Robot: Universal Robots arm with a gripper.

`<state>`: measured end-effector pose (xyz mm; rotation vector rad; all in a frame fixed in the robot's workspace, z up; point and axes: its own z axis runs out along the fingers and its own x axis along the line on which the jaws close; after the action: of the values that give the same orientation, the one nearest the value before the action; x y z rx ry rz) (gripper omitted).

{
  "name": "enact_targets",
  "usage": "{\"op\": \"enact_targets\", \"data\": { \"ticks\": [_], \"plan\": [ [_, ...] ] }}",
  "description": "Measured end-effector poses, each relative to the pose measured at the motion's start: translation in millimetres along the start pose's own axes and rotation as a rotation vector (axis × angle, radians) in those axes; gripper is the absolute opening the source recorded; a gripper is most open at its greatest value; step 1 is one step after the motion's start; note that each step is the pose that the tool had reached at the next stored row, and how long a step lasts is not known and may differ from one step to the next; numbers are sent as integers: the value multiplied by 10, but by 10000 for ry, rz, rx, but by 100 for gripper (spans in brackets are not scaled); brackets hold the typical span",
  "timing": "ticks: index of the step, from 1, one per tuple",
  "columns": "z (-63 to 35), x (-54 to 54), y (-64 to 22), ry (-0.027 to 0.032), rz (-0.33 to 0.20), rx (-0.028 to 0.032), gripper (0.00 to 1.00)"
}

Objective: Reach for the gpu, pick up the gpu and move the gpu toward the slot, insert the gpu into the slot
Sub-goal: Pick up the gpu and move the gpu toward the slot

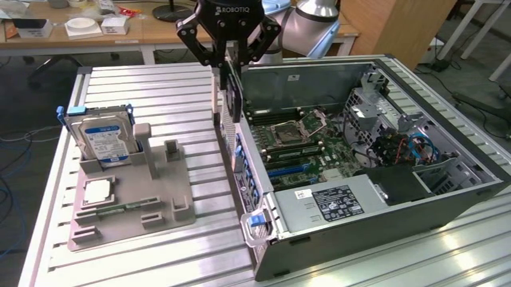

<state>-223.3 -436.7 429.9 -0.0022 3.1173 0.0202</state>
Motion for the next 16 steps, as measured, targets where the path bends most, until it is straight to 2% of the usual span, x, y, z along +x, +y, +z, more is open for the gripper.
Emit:
{"op": "enact_targets", "data": {
  "ticks": [16],
  "plan": [
    [7, -149, -1, 0, -1, 0, 27]
  ]
}}
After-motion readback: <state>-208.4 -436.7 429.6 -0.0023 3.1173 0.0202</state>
